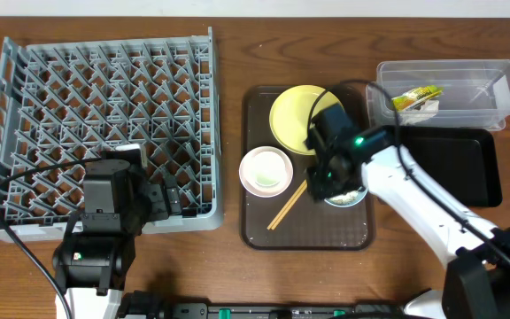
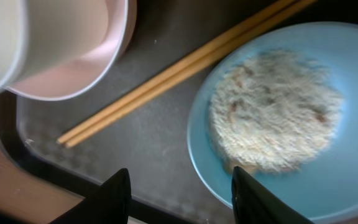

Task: Sort waste into correct bins and load items into the dishwasher rack
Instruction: 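Grasp the rim of the light-blue rice bowl with the right gripper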

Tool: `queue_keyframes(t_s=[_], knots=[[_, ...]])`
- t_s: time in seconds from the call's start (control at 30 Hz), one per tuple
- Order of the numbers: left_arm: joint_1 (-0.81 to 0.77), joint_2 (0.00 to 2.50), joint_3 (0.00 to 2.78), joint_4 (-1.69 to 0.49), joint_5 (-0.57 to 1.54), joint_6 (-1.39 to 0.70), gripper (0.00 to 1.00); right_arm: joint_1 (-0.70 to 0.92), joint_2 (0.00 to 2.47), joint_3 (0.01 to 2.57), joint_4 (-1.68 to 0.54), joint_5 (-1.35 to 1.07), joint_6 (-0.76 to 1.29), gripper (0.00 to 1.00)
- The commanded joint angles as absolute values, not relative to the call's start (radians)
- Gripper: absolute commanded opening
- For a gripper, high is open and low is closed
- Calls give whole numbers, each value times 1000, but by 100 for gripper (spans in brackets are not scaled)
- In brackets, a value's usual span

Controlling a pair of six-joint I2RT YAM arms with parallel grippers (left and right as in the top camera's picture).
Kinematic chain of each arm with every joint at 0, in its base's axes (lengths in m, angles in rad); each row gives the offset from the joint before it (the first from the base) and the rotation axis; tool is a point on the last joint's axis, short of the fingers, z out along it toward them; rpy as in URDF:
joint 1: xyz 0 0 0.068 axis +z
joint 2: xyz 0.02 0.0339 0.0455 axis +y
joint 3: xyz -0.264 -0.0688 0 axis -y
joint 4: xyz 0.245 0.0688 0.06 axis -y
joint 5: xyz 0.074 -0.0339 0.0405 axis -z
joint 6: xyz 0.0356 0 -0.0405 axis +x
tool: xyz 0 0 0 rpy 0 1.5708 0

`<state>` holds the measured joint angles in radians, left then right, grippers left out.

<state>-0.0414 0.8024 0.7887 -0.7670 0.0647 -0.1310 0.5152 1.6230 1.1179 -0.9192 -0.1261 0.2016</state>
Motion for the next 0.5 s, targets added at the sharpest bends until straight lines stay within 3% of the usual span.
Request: queue_keyframes(t_s=[0.0, 0.13, 0.27, 0.47], knots=[[-44, 803, 809, -770, 67, -136, 93, 553, 1628, 1047, -862, -27, 269, 47], [-44, 803, 809, -770, 67, -136, 93, 568, 1628, 981, -777, -4, 288, 41], [-44, 803, 809, -770, 67, -136, 93, 569, 1628, 947, -734, -4, 288, 26], [-44, 805, 809, -770, 67, -136, 93, 569, 1628, 906, -694, -3, 288, 24]])
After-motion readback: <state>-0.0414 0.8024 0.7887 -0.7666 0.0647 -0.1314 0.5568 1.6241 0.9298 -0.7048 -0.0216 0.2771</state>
